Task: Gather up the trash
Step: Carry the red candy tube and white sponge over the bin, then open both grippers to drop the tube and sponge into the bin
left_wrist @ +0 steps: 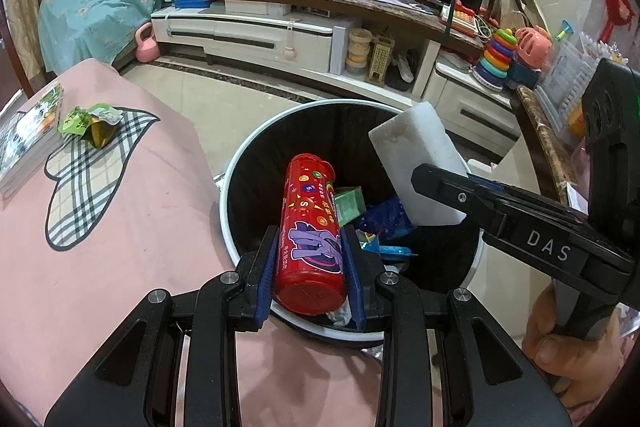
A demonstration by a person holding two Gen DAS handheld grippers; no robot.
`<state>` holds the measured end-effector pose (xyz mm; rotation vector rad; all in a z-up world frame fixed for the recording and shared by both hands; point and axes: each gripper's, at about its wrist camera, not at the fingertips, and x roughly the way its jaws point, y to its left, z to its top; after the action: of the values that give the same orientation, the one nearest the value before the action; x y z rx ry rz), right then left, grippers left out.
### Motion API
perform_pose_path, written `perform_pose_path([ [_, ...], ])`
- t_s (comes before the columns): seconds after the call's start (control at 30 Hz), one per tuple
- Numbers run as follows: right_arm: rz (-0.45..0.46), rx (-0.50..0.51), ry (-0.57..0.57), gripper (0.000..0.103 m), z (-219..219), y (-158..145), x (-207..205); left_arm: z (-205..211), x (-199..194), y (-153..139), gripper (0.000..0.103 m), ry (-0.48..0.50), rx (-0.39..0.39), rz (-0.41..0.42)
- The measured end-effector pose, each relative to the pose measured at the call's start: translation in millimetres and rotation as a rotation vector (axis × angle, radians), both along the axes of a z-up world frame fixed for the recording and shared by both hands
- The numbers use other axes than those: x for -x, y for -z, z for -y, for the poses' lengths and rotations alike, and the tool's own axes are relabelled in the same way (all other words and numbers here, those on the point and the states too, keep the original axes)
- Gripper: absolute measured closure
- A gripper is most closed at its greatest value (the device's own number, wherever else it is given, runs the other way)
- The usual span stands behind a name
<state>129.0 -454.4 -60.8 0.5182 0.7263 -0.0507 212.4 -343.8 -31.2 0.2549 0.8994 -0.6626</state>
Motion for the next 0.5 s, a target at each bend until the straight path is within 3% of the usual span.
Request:
perform_pose_path([
  [0.43,-0.024,-0.019,-0.008,0.063,4.0,2.9,-5.0,1.8,-3.5,3.5,0.074,-0.006,-0.009,-0.024],
  [0.5,-0.021,-0.028,-0.006,0.062,5.7,2.0,-4.8,0.3,-5.0,4.2,0.066,-0.011,-0.005,-0.039],
])
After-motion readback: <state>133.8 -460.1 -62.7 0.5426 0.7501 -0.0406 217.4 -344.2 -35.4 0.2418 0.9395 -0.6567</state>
